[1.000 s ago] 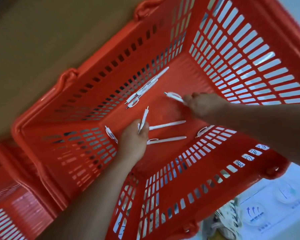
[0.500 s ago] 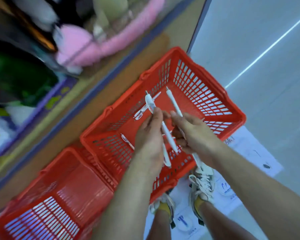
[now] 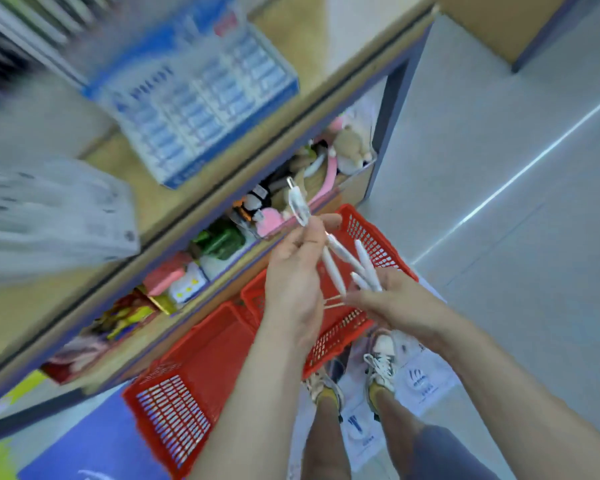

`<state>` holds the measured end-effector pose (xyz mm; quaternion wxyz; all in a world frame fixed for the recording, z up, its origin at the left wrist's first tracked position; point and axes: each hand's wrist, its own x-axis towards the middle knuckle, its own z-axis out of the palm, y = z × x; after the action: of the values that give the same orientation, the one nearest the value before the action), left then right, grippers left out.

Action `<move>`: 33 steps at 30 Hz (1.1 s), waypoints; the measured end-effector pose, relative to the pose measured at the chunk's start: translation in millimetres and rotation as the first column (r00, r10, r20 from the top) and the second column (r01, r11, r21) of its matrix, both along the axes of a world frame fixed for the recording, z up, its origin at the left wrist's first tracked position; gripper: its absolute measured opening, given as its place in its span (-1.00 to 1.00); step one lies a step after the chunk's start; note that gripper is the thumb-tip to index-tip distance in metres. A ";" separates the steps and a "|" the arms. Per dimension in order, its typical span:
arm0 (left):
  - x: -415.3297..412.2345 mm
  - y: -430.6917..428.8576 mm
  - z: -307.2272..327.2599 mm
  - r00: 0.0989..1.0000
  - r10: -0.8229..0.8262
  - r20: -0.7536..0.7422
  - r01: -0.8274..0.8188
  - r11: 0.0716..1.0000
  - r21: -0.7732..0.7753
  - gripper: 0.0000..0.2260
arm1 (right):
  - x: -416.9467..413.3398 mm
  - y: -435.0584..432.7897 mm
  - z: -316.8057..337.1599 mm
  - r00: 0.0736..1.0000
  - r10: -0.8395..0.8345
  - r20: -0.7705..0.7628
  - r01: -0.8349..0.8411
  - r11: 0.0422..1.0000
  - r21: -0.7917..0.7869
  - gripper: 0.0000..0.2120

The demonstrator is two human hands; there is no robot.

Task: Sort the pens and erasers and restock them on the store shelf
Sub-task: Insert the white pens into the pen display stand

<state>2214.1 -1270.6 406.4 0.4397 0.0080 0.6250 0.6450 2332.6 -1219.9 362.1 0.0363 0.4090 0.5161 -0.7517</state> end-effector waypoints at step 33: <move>-184.7 -183.3 249.1 0.831 0.111 -0.546 -0.209 0.970 -0.121 -0.96 | -178.3 -89.7 217.5 0.955 -0.197 -0.223 0.222 0.970 0.094 -0.87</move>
<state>2029.4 -1454.0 655.5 0.1911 0.0960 0.7754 0.5942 2154.3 -1309.6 579.7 -0.1233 0.3806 0.5141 -0.7587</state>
